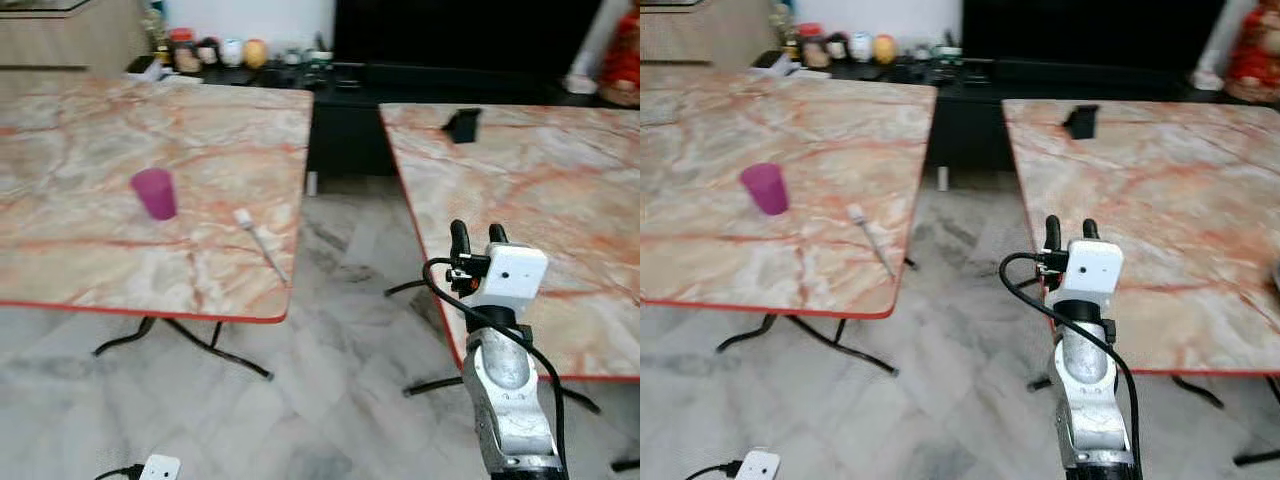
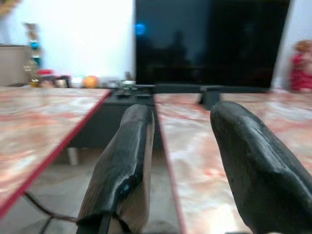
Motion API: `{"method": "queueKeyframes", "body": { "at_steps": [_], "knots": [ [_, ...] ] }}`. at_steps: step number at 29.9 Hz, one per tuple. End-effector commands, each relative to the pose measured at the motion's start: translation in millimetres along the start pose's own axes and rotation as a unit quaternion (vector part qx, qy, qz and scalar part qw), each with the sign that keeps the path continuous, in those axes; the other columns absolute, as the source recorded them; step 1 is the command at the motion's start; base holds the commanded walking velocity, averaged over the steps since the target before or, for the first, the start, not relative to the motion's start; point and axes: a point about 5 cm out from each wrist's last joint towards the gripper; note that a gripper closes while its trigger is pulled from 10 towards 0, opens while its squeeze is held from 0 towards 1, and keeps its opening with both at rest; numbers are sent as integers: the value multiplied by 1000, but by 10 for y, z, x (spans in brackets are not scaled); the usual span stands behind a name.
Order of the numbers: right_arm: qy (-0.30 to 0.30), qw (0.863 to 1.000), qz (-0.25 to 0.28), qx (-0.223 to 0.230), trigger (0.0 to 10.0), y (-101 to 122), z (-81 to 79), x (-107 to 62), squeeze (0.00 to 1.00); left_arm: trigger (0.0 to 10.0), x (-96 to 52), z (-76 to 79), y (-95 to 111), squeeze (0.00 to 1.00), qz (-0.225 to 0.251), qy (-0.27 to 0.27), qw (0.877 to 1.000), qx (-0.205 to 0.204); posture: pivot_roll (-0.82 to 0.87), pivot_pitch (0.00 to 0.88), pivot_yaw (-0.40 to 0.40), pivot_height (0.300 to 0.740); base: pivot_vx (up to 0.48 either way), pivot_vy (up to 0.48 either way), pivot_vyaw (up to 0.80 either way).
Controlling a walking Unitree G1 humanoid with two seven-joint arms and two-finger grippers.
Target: Setting the table
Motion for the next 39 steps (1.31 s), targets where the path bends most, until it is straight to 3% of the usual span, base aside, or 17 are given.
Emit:
{"method": "queueKeyframes", "body": {
  "at_steps": [1,28,39],
  "knots": [
    [0,1000,-3,-3,10000,1,14,12,0,10000,-7,15,-48,0,-8,-3,1000,-6,40,0,-25,728,0,0,800],
    [8,1000,-3,-3,10000,1,-8,34,0,10000,-6,13,-42,0,-8,-2,1000,-4,46,0,-30,728,0,0,800],
    [-11,1000,-16,8,10000,-34,43,49,0,10000,-5,10,-36,0,-7,0,1000,-10,51,0,-32,728,0,0,0]
  ]
}}
Point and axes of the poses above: a point about 5 cm out from each wrist's last joint towards the gripper, its own x axis pointing out of the wrist towards the gripper, its own y axis along the axis of the wrist's last joint, z = x × y, and after that the axes turned 2 degrees about x, right-handed
